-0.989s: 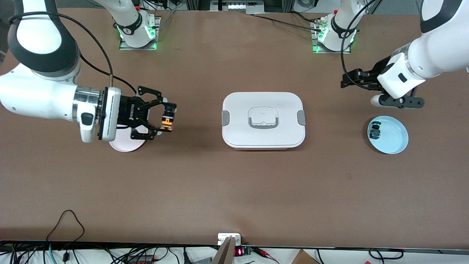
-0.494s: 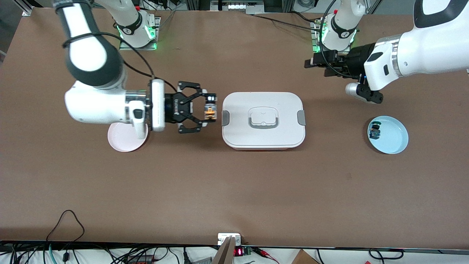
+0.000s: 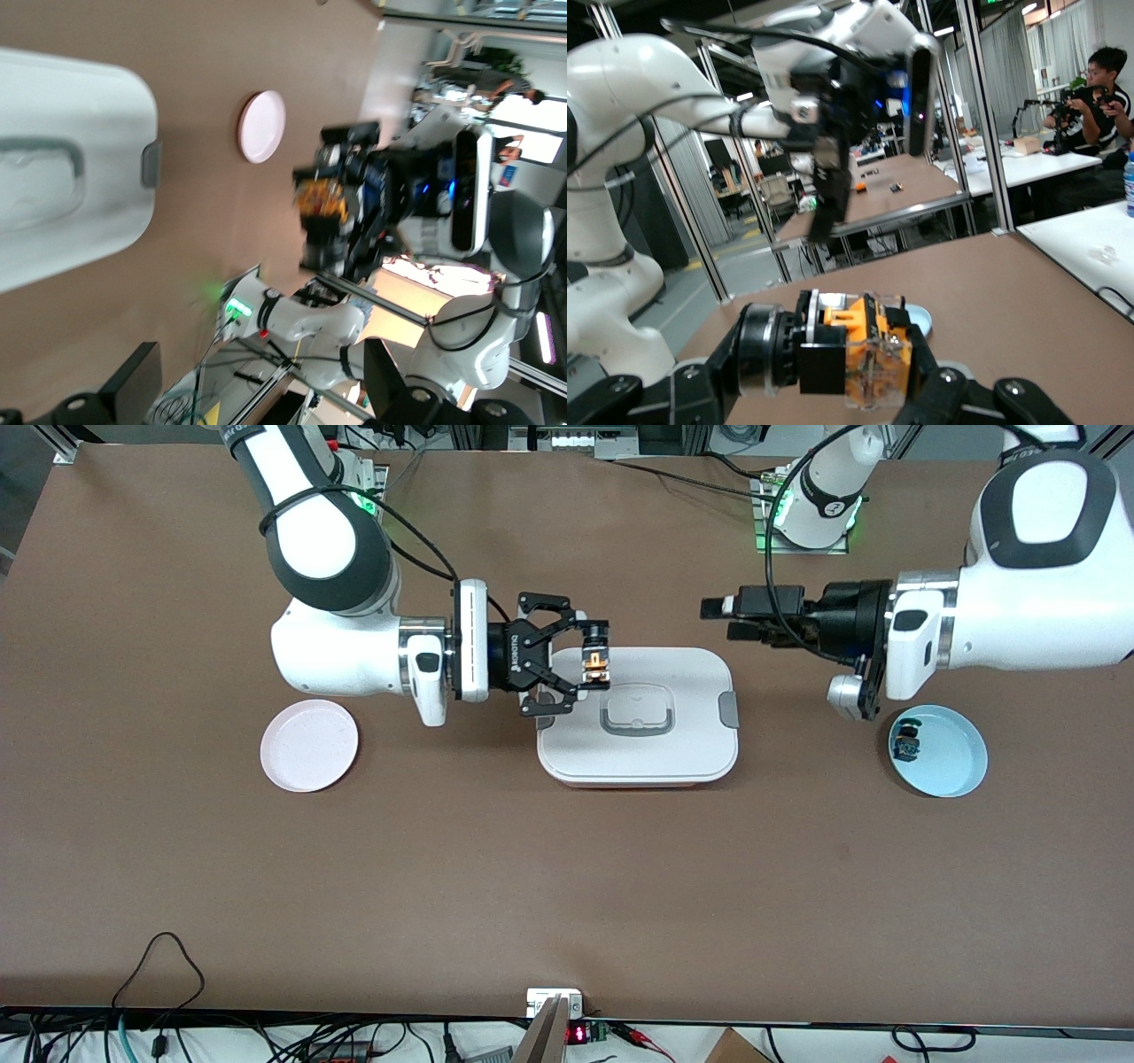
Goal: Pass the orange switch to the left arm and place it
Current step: 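Carry the switch over the box while the left gripper grasps it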
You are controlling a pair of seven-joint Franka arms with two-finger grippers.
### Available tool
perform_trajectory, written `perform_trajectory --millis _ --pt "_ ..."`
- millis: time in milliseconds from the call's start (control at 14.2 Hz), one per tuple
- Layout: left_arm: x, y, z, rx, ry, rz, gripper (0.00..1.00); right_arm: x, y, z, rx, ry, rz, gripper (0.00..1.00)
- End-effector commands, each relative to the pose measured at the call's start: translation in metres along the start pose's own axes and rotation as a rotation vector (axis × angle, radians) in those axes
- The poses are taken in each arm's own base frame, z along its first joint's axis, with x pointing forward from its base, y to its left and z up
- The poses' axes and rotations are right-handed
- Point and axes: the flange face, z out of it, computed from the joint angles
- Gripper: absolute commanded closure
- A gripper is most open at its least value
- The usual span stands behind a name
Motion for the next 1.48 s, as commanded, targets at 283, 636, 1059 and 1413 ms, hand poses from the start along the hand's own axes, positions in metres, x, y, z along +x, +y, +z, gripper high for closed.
perform_trajectory --millis 283,636,1059,1413 --pt "0.029 -0.016 0.029 -0.181 0.043 -0.011 0.0 0.011 -0.005 0.034 -0.028 0.082 -0.011 1.0" --pt "0.013 -0.015 0.048 -0.168 0.06 -0.092 0.0 0.003 -0.001 0.04 -0.084 0.061 -0.017 1.0" --pt "0.019 -0.013 0.071 -0.165 0.096 -0.107 0.09 0.0 -0.004 0.047 -0.106 0.049 -0.016 1.0" --pt "0.017 -0.011 0.07 -0.162 0.092 -0.098 0.47 0.0 -0.005 0.048 -0.104 0.049 -0.01 1.0"
